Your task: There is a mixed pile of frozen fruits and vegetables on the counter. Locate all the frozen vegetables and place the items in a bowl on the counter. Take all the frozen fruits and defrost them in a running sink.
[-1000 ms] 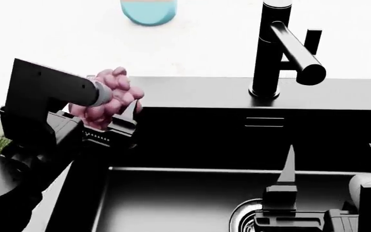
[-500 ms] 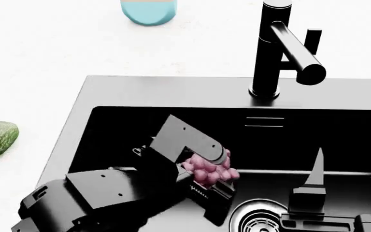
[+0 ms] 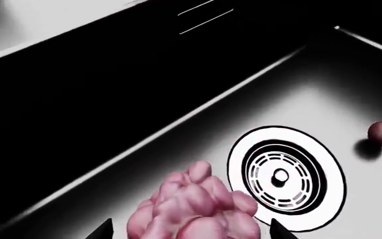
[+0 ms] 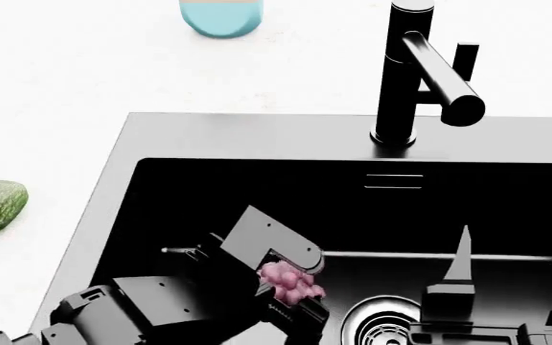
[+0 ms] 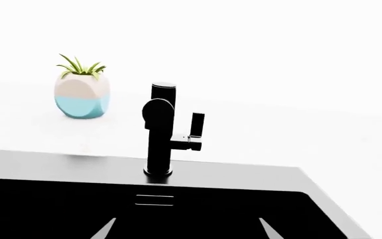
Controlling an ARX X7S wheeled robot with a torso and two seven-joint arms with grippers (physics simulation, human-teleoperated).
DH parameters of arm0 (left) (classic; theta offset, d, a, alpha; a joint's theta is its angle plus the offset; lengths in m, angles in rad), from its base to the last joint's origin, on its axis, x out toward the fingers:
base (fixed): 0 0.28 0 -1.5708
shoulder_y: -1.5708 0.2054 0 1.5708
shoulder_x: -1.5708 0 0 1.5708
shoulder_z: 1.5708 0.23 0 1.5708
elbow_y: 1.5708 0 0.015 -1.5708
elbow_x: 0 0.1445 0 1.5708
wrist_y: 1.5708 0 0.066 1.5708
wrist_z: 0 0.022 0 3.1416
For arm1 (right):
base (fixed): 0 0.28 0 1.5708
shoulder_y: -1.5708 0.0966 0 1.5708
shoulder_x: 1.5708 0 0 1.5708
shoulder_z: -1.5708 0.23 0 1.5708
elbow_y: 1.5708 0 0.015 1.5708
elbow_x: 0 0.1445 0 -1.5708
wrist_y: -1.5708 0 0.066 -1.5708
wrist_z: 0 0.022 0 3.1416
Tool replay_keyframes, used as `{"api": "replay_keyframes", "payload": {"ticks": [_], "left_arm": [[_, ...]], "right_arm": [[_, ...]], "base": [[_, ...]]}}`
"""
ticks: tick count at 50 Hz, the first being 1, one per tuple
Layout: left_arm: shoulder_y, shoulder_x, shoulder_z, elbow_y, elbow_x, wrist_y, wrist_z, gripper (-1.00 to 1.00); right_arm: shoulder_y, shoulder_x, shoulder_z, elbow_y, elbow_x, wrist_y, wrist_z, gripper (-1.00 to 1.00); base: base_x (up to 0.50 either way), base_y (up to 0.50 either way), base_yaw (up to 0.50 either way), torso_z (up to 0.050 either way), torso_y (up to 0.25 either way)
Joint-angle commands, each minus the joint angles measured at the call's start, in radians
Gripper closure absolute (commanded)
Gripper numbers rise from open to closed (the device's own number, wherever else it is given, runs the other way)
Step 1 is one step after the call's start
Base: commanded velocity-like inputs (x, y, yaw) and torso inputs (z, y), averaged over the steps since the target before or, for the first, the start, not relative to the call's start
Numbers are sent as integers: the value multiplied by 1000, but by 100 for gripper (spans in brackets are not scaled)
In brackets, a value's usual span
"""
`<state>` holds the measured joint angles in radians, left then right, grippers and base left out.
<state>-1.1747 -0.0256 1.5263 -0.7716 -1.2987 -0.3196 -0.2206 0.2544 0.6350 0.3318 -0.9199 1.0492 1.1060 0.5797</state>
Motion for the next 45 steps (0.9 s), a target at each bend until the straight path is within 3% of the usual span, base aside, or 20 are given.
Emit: {"api": "replay_keyframes", "payload": {"ticks": [1, 11, 15, 20, 30, 39, 45], "left_arm": [[-92, -15, 8, 108, -53, -10, -77, -100], [-236, -212, -85, 518, -103, -30, -287, -100], [-221, -281, -89, 665, -63, 3, -411, -100], [-133, -437, -117, 914, 21, 114, -622, -100], [-81, -796, -172, 1304, 46, 180, -861, -100], [50, -1085, -185, 1509, 90, 319, -926, -100], [126, -1174, -165, 1526, 130, 388, -918, -100]], "right_arm": [[-2, -23, -3, 11, -33, -15, -31, -100], [-2, -28, -51, 42, -75, -39, -52, -100], [1, -26, -52, 31, -65, -36, -48, -100], [-4, -21, -39, 20, -67, -54, -53, -100], [-21, -29, -69, -5, -119, -105, -70, -100], [-30, -24, -126, 5, -183, -139, -89, -100], [-28, -22, -153, 12, -208, -150, -93, -100]], "base": [[0, 0, 0, 0, 0], [0, 0, 0, 0, 0], [0, 0, 0, 0, 0], [0, 0, 0, 0, 0], [0, 0, 0, 0, 0], [0, 0, 0, 0, 0], [0, 0, 0, 0, 0]]}}
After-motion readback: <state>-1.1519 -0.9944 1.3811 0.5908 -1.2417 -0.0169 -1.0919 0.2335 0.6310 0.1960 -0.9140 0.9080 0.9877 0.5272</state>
